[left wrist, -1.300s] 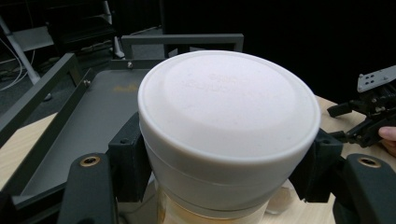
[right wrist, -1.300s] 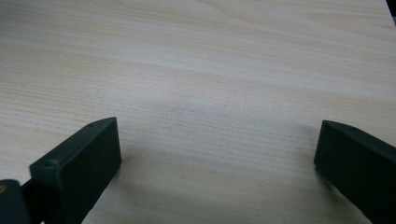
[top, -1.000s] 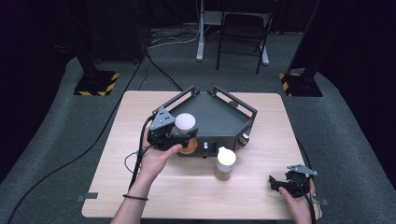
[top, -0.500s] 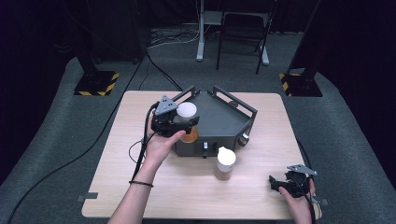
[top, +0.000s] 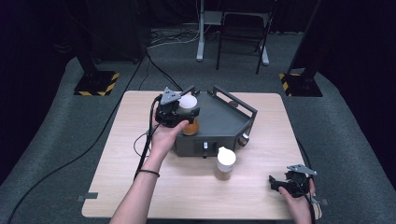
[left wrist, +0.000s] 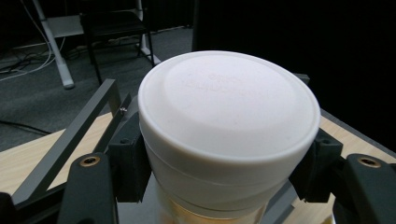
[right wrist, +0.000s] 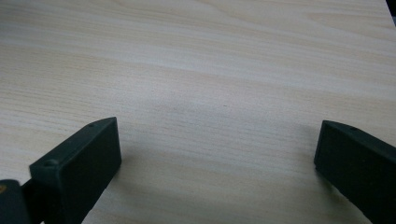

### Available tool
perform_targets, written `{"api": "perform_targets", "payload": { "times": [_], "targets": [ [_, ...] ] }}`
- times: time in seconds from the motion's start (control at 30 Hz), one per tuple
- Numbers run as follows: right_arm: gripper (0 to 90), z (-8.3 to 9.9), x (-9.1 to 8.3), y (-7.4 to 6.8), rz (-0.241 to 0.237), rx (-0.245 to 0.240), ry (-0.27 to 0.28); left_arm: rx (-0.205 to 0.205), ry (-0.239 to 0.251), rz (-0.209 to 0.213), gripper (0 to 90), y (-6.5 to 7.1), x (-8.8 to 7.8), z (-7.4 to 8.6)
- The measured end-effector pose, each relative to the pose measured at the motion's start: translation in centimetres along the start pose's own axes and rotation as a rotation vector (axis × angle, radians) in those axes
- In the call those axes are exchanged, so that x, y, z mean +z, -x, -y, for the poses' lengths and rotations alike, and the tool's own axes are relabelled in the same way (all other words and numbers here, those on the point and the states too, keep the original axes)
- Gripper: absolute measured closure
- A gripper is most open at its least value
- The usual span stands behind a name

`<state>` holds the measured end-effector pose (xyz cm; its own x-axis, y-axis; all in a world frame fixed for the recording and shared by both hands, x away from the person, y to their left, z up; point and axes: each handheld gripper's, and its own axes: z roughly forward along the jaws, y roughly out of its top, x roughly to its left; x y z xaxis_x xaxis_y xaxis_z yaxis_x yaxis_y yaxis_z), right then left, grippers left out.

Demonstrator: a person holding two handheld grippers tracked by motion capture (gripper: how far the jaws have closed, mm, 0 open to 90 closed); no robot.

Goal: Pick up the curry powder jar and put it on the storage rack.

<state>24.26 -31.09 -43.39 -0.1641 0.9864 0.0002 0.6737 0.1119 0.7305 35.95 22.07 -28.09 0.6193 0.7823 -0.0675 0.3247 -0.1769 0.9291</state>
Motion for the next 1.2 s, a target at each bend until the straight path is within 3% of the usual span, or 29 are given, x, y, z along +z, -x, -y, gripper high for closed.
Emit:
{"api": "perform_targets", "payload": {
  "times": [0.57, 1.0, 1.2],
  "targets": [
    [0.0, 0.0, 0.0, 0.0, -0.001, -0.001, 0.000, 0.000, -0.068, -0.021, 34.1, 0.3, 2.0, -0.4],
    [0.0, 0.0, 0.0, 0.0, -0.001, -0.001, 0.000, -0.019, -0.078, -0.002, 33.6, -0.2, 2.0, -0.6],
    [0.0, 0.0, 0.0, 0.0, -0.001, -0.001, 0.000, -0.001, -0.075, -0.023, 16.3, 0.0, 1.5, -0.5]
  ]
}}
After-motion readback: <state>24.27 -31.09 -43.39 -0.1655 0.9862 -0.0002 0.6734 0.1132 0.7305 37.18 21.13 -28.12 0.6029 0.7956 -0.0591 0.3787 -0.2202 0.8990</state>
